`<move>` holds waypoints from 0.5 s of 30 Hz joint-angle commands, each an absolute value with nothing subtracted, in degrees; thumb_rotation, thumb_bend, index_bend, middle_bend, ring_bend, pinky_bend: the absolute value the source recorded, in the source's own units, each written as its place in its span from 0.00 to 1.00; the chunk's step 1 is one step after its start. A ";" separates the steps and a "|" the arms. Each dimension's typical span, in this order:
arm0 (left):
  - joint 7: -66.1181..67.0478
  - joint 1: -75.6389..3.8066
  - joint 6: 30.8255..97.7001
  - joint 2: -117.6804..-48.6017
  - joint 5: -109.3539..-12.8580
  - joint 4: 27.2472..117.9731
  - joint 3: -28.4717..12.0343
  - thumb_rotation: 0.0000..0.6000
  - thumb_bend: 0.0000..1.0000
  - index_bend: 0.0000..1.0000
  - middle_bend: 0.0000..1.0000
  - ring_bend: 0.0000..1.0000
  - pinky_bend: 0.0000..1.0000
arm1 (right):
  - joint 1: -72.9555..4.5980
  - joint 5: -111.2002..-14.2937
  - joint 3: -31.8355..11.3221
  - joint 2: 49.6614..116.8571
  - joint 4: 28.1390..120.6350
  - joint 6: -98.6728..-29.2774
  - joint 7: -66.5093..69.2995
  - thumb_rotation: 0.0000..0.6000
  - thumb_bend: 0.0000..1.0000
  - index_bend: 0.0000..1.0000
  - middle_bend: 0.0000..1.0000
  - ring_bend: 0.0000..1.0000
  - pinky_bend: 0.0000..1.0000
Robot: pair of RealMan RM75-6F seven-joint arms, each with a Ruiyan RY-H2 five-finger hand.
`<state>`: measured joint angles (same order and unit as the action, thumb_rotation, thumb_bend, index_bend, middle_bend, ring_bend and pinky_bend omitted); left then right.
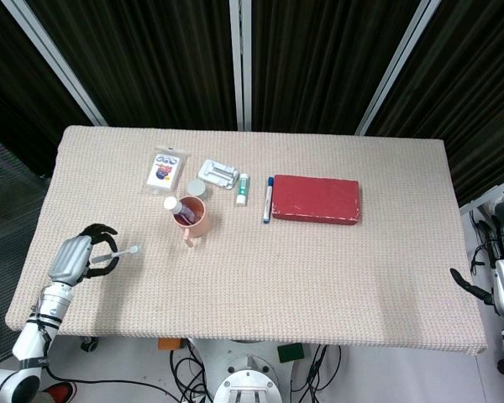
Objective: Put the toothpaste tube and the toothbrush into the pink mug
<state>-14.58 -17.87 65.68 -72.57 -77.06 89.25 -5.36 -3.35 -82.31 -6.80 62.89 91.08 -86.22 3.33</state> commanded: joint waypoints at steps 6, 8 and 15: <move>-27.08 -18.12 66.32 -65.23 -77.57 95.92 -9.25 1.00 0.35 0.73 0.42 0.26 0.44 | -3.42 -82.35 -6.86 63.01 91.02 -86.21 3.38 0.83 0.50 0.00 0.00 0.00 0.00; -30.59 -18.35 66.00 -63.72 -77.78 97.19 -10.03 1.00 0.35 0.73 0.44 0.28 0.46 | -3.46 -82.40 -6.89 62.99 91.04 -86.24 3.35 0.83 0.50 0.00 0.00 0.00 0.00; -35.05 -20.65 67.13 -60.80 -77.60 99.50 -14.58 1.00 0.35 0.74 0.46 0.28 0.46 | -3.66 -83.10 -6.81 62.72 91.31 -86.32 3.31 0.83 0.50 0.00 0.00 0.00 0.00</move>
